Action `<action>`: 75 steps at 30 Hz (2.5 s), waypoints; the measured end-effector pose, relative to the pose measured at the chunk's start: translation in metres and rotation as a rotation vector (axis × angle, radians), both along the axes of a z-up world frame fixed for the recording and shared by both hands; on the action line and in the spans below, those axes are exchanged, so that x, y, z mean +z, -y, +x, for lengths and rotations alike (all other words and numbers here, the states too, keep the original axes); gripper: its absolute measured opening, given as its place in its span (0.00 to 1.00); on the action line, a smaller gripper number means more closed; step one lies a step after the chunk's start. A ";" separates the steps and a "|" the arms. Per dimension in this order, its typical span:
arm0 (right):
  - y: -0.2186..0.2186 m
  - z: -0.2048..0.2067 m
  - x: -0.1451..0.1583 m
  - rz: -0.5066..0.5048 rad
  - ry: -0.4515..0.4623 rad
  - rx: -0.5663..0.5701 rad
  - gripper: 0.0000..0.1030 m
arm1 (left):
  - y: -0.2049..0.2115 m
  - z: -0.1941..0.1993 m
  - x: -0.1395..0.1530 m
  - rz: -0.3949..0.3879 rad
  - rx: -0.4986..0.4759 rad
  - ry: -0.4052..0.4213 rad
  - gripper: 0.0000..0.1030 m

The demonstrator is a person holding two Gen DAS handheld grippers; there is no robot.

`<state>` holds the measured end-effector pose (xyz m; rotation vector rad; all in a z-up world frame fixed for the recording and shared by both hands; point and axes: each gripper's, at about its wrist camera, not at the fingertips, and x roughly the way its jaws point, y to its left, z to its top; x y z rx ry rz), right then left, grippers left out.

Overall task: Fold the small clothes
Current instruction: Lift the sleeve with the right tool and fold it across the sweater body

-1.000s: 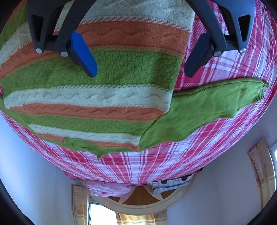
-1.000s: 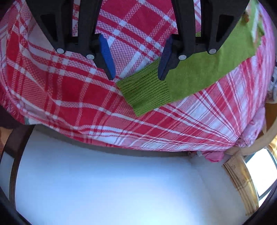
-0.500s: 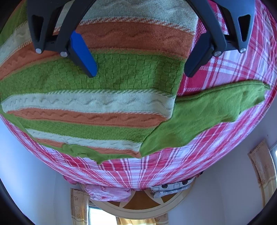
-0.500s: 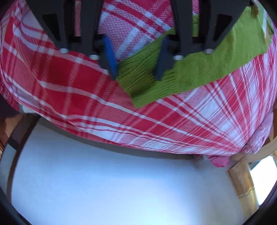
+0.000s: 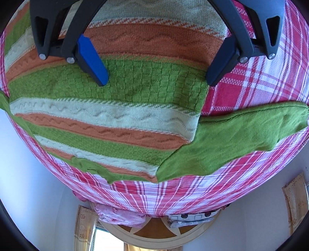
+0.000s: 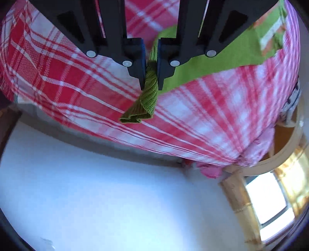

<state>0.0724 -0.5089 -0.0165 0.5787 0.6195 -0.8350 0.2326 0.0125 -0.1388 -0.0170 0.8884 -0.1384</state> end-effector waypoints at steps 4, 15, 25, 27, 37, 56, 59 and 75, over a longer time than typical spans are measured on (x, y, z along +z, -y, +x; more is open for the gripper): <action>-0.053 0.039 0.025 -0.025 0.014 0.126 0.08 | -0.001 0.000 0.000 -0.018 -0.004 0.004 1.00; -0.228 0.152 0.017 0.010 0.037 0.506 0.08 | -0.021 -0.002 0.001 -0.172 -0.009 0.037 1.00; -0.326 0.217 -0.024 0.043 0.010 0.667 0.08 | -0.027 -0.003 0.001 -0.220 -0.011 0.047 1.00; -0.343 0.229 -0.028 0.044 0.005 0.696 0.08 | -0.029 -0.003 0.001 -0.233 -0.012 0.050 1.00; -0.395 0.269 -0.056 0.078 -0.024 0.799 0.08 | -0.032 -0.004 0.001 -0.268 -0.015 0.056 1.00; -0.446 0.316 -0.099 0.241 -0.031 0.969 0.08 | -0.036 -0.008 0.002 -0.295 -0.016 0.060 1.00; -0.452 0.322 -0.107 0.273 -0.036 0.988 0.08 | -0.037 -0.009 0.002 -0.298 -0.016 0.061 1.00; -0.467 0.344 -0.138 0.511 -0.010 1.213 0.39 | -0.037 -0.009 0.003 -0.308 -0.015 0.060 1.00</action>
